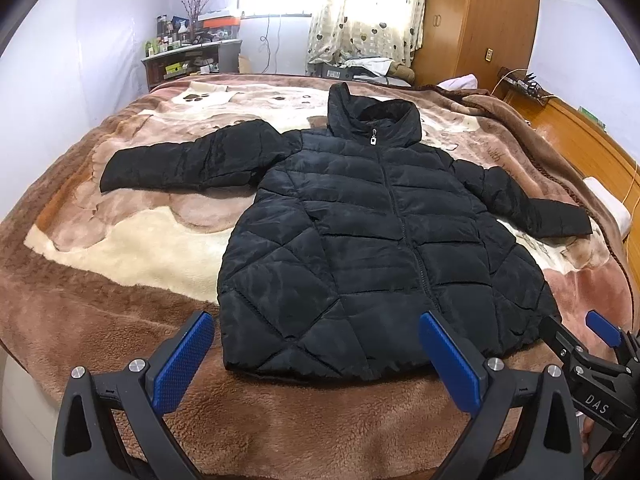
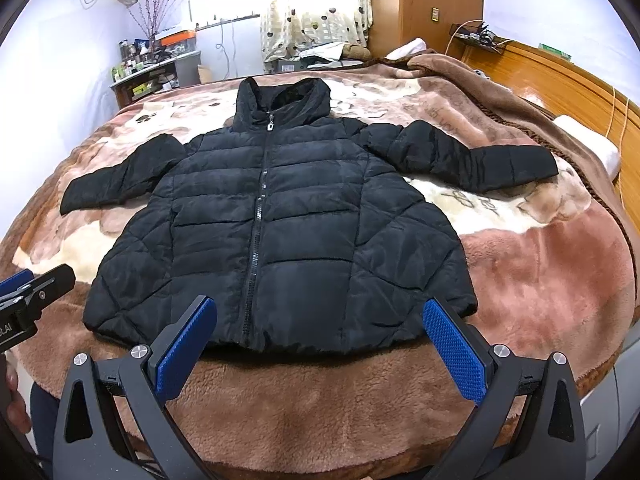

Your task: Fold large clothes

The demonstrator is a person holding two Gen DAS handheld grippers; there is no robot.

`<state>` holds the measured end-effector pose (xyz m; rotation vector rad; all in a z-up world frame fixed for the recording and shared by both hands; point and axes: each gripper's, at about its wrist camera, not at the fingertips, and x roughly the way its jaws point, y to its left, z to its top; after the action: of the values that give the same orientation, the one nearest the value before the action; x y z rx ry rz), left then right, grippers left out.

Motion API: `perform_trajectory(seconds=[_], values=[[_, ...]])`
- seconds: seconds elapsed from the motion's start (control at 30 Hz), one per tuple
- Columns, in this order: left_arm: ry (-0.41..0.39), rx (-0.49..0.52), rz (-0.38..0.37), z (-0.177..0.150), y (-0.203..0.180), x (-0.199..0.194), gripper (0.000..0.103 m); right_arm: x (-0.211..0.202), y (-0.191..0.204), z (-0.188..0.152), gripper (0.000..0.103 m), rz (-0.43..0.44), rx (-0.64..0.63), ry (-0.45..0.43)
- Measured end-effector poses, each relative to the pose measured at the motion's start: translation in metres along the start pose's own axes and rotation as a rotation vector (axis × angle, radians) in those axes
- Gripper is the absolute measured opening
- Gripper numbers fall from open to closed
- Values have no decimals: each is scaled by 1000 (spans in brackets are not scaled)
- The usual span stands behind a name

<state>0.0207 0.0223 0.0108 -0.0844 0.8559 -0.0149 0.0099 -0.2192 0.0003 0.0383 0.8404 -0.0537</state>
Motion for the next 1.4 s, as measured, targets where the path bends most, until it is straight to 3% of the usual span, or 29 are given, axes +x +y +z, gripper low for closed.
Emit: perform_trajectory(seconds=[1.03, 1.3, 1.4], values=[[34, 15, 13, 4, -3, 15, 103, 5, 0, 0, 103, -6, 2, 14], [36, -1, 0, 17, 12, 34, 103, 20, -7, 11, 103, -17, 9, -2], [25, -37, -9, 32, 34, 50, 103, 28, -12, 21, 103, 25, 17, -23]])
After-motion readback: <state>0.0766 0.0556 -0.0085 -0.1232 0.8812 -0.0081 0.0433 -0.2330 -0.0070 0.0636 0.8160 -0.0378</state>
